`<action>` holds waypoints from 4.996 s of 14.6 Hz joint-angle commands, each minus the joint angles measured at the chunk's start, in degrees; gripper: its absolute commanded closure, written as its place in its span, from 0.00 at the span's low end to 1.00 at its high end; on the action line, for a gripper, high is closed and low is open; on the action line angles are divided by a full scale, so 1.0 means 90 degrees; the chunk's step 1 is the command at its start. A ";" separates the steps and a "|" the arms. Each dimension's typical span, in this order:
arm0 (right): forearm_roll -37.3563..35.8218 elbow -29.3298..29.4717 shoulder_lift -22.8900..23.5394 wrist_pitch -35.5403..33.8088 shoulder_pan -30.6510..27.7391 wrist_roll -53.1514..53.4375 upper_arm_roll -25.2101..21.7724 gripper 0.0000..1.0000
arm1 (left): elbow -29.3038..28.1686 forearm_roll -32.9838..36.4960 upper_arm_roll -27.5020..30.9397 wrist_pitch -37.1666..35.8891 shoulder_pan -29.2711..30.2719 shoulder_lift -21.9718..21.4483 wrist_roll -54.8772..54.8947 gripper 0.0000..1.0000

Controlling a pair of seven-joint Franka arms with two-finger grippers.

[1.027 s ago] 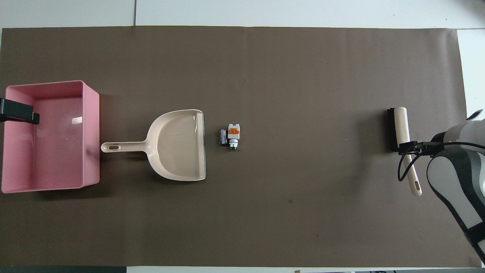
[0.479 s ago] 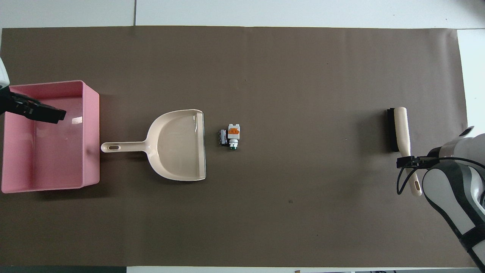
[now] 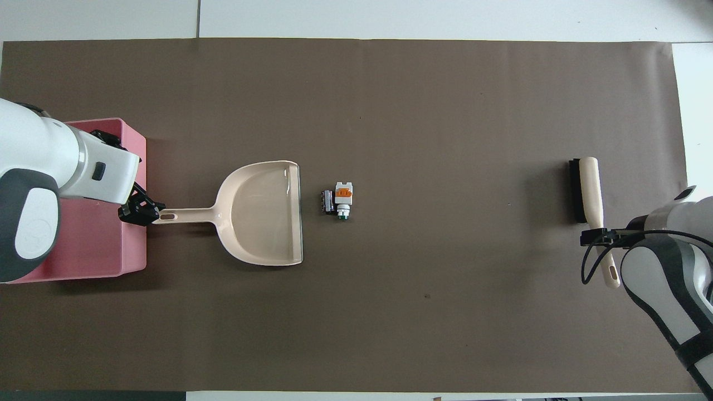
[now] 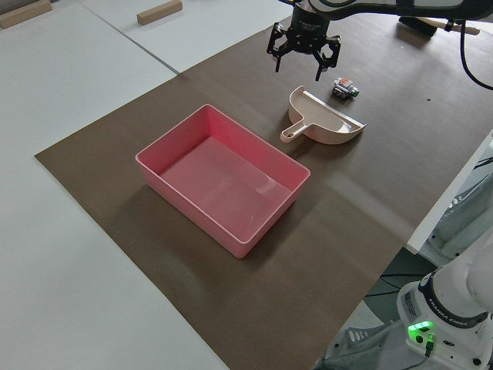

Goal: Clean e-waste and dump in bin
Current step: 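Grasp the brush handle with the right gripper while the left gripper grasps the dustpan, then lift the brush toward the component while the left gripper holds the dustpan, then sweep the component into the dustpan with the right gripper's brush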

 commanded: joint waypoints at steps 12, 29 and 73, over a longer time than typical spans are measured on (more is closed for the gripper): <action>0.0153 -0.0124 -0.0205 -0.0201 -0.0012 -0.0469 0.0027 0.41 | -0.2205 0.0175 0.0065 0.2422 -0.0597 0.0155 0.0787 0.04; 0.0055 0.1906 0.0146 -0.1432 0.2281 0.1550 0.0135 1.00 | -0.2128 0.0175 0.0065 0.2687 -0.0548 0.0399 0.1041 0.95; 0.1943 0.3324 0.2053 -0.0298 0.5526 0.3786 0.0916 1.00 | -0.2186 0.1278 0.0016 0.2961 -0.0949 0.0604 0.1139 1.00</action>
